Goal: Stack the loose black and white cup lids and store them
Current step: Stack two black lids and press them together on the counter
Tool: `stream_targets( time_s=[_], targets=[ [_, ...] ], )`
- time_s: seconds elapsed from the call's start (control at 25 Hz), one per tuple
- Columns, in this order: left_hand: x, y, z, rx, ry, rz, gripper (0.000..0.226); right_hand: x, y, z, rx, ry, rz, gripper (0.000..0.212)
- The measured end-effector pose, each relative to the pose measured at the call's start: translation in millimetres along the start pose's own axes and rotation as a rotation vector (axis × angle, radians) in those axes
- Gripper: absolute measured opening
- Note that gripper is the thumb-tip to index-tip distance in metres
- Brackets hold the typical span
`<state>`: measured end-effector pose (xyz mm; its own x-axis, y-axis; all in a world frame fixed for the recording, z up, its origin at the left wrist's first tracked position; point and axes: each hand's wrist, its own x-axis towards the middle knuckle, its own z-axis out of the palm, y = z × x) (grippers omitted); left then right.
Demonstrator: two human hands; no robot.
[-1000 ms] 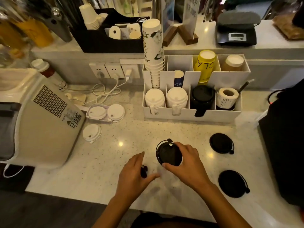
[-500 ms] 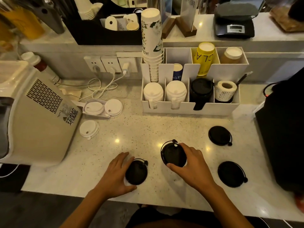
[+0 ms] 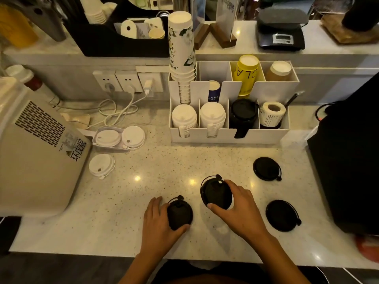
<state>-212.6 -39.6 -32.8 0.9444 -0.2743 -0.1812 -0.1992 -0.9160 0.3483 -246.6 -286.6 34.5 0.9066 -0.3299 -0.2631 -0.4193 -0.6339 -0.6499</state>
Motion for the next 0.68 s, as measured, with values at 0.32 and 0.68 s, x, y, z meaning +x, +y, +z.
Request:
stream_targets(
  time_s=[0.32, 0.68],
  targets=[
    [25.1, 10.9, 2.5, -0.029, 0.095, -0.028, 0.093, 0.1, -3.6, -1.4, 0.047, 0.023, 0.014, 0.091],
    [41.6, 52.9, 16.9, -0.153, 0.067, -0.016, 0.093, 1.3, 2.2, -5.3, 0.084, 0.027, 0.058, 0.101]
  ],
)
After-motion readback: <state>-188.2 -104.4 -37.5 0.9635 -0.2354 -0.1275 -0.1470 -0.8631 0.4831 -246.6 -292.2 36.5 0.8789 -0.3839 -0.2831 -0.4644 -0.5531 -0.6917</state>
